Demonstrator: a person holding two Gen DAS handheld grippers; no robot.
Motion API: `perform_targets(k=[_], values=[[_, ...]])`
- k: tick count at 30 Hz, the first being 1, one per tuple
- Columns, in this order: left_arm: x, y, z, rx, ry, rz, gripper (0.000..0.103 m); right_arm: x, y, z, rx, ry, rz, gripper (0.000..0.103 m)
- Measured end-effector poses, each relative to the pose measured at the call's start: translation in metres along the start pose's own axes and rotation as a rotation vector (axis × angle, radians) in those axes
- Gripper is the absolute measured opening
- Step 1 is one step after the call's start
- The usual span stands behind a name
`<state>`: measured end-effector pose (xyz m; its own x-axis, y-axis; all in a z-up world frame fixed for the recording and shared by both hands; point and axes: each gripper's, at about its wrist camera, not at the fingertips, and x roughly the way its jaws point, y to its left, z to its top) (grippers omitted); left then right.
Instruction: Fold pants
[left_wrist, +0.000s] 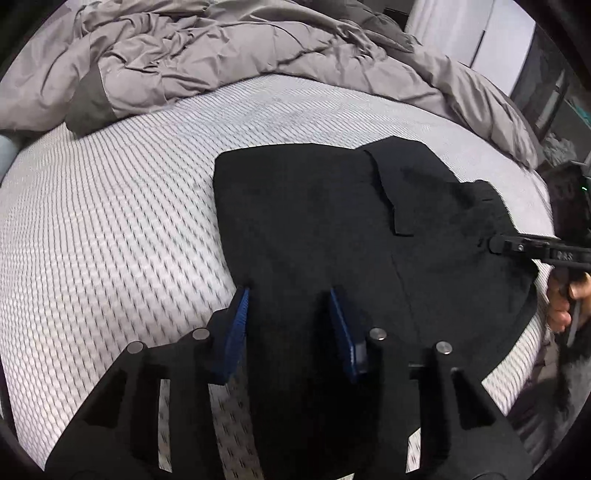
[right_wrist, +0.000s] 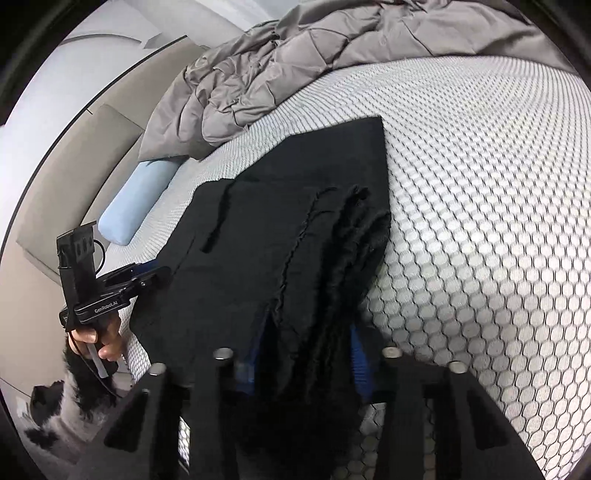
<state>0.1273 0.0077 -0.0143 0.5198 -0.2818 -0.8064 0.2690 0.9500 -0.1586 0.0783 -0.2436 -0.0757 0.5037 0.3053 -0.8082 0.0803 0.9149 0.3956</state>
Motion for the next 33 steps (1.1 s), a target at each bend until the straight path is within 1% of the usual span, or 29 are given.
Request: perform_targets(k=[2, 3, 4, 5, 7, 8, 9, 10, 11, 12, 15, 16, 17, 18, 19, 20, 21, 22, 24, 26, 28, 31, 33], values=[[0.005, 0.001, 0.006, -0.019, -0.004, 0.010, 0.039, 0.006, 0.004, 0.010, -0.010, -0.031, -0.054, 0.033], [0.005, 0.003, 0.008, -0.029, -0.004, 0.007, 0.040, 0.009, 0.004, 0.014, -0.004, -0.038, -0.085, 0.036], [0.003, 0.005, 0.007, -0.039, -0.010, 0.004, 0.040, 0.013, 0.006, 0.017, -0.008, -0.036, -0.129, 0.040], [-0.003, 0.006, 0.002, -0.039, -0.021, 0.009, 0.041, 0.014, 0.007, 0.016, -0.020, -0.028, -0.166, 0.052], [-0.011, 0.009, -0.005, -0.024, -0.036, 0.025, 0.047, 0.008, 0.015, 0.007, -0.073, -0.023, -0.215, 0.061], [-0.018, 0.008, -0.013, -0.017, -0.044, 0.047, 0.057, 0.004, 0.019, 0.001, -0.107, -0.016, -0.249, 0.069], [-0.030, 0.005, -0.023, -0.015, -0.064, 0.076, 0.065, 0.000, 0.023, -0.005, -0.138, -0.011, -0.288, 0.079], [-0.036, 0.005, -0.029, -0.018, -0.077, 0.083, 0.069, -0.004, 0.026, -0.010, -0.161, -0.016, -0.322, 0.083], [-0.047, 0.003, -0.040, -0.031, -0.099, 0.083, 0.077, -0.011, 0.027, -0.018, -0.169, -0.022, -0.337, 0.085], [-0.053, 0.005, -0.046, -0.045, -0.111, 0.081, 0.081, -0.014, 0.028, -0.022, -0.166, -0.021, -0.345, 0.085], [-0.071, 0.003, -0.060, -0.076, -0.153, 0.089, 0.081, -0.032, 0.029, -0.038, -0.146, -0.058, -0.368, 0.086], [-0.075, 0.003, -0.061, -0.076, -0.169, 0.094, 0.082, -0.045, 0.031, -0.046, -0.143, -0.096, -0.371, 0.086], [-0.081, -0.001, -0.065, -0.077, -0.195, 0.097, 0.084, -0.054, 0.034, -0.053, -0.144, -0.127, -0.365, 0.088], [-0.086, -0.005, -0.067, -0.077, -0.222, 0.102, 0.090, -0.060, 0.039, -0.056, -0.144, -0.159, -0.354, 0.090], [-0.091, -0.009, -0.069, -0.080, -0.251, 0.109, 0.094, -0.067, 0.047, -0.060, -0.149, -0.201, -0.336, 0.095], [-0.095, -0.014, -0.071, -0.085, -0.285, 0.118, 0.100, -0.072, 0.052, -0.065, -0.151, -0.238, -0.323, 0.103], [-0.097, -0.018, -0.072, -0.085, -0.301, 0.120, 0.102, -0.076, 0.057, -0.070, -0.154, -0.282, -0.311, 0.103], [-0.100, -0.023, -0.073, -0.083, -0.319, 0.123, 0.102, -0.079, 0.063, -0.076, -0.164, -0.323, -0.288, 0.103], [-0.105, -0.034, -0.074, -0.062, -0.343, 0.135, 0.102, -0.081, 0.074, -0.083, -0.197, -0.349, -0.268, 0.103], [-0.108, -0.044, -0.075, -0.026, -0.365, 0.143, 0.102, -0.077, 0.091, -0.084, -0.267, -0.377, -0.296, 0.103], [-0.112, -0.053, -0.078, 0.005, -0.386, 0.149, 0.102, -0.079, 0.103, -0.089, -0.306, -0.423, -0.332, 0.103], [-0.118, -0.058, -0.081, 0.010, -0.422, 0.154, 0.102, -0.083, 0.113, -0.097, -0.321, -0.461, -0.293, 0.103], [-0.123, -0.060, -0.083, 0.004, -0.444, 0.141, 0.102, -0.087, 0.115, -0.101, -0.323, -0.480, -0.297, 0.103]])
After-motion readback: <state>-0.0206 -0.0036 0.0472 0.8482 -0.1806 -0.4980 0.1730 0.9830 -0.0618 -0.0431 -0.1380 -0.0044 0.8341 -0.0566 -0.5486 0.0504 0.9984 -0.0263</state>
